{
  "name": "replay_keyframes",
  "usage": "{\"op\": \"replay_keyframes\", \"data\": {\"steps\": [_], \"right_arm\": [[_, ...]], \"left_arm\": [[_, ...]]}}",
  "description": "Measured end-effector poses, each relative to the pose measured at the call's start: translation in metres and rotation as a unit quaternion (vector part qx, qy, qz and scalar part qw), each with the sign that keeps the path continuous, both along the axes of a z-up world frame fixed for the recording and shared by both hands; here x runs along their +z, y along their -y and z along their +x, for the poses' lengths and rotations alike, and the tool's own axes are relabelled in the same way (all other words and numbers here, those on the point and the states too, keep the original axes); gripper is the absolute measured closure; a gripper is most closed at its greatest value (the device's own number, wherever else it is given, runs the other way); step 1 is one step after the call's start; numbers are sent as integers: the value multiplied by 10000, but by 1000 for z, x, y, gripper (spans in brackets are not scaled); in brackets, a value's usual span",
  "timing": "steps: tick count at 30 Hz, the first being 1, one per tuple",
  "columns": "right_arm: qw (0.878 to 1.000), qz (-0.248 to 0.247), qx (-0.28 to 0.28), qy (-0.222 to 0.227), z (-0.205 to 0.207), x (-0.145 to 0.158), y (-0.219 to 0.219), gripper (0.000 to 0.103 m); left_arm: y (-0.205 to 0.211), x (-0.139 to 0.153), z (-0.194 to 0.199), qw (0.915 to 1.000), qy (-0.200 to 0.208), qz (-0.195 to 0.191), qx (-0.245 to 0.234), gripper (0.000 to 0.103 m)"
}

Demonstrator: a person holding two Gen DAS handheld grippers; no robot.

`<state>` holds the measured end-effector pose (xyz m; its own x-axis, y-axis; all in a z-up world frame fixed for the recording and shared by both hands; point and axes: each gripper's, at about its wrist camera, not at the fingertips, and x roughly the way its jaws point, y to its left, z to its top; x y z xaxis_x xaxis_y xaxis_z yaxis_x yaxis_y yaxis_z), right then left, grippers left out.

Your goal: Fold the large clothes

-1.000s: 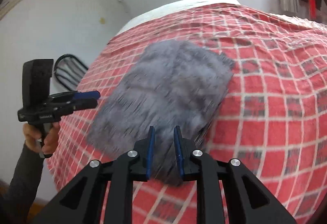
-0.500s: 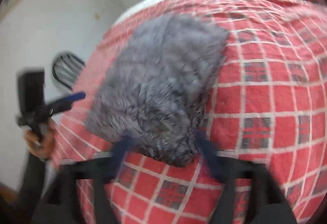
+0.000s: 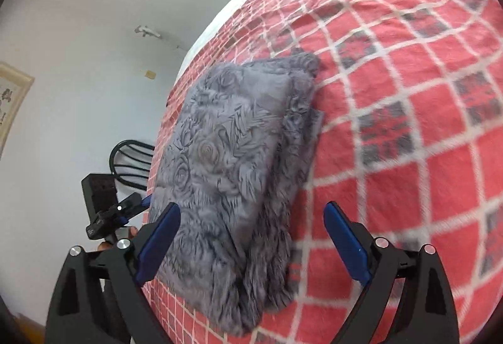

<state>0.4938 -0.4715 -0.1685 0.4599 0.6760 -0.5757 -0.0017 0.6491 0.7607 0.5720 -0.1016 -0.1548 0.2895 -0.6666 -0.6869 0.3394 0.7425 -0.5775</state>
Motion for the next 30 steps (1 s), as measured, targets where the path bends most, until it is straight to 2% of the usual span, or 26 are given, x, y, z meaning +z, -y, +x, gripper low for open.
{"op": "replay_keyframes", "data": {"steps": [5,10,13,14,15,18,21,25,30], "right_arm": [[9998,-5,196,-62,13,-15,-11,10],[9995,163,264,-91,25,-27,-18,12],[9992,250,317,-58,29,-31,-23,20],[9991,266,329,-45,33,-32,-25,26],[9990,273,357,-17,33,-32,-27,32],[9991,144,385,79,24,-24,-29,42],[9992,-30,382,147,20,-15,-34,49],[9990,-83,336,274,14,1,-39,54],[9983,-76,477,334,-1,15,-64,58]], "left_arm": [[20,-18,9,9992,-153,-219,-305,6],[29,-28,18,9978,-211,-501,-392,7],[36,-33,22,9957,-338,-686,-519,18],[37,-34,23,9955,-353,-705,-521,22],[38,-35,23,9958,-350,-670,-524,24],[39,-35,25,9960,-390,-617,-509,34],[43,-30,26,9964,-401,-523,-527,39],[45,-26,28,9968,-382,-442,-542,43],[33,-13,10,9974,-356,-305,-552,43]]}}
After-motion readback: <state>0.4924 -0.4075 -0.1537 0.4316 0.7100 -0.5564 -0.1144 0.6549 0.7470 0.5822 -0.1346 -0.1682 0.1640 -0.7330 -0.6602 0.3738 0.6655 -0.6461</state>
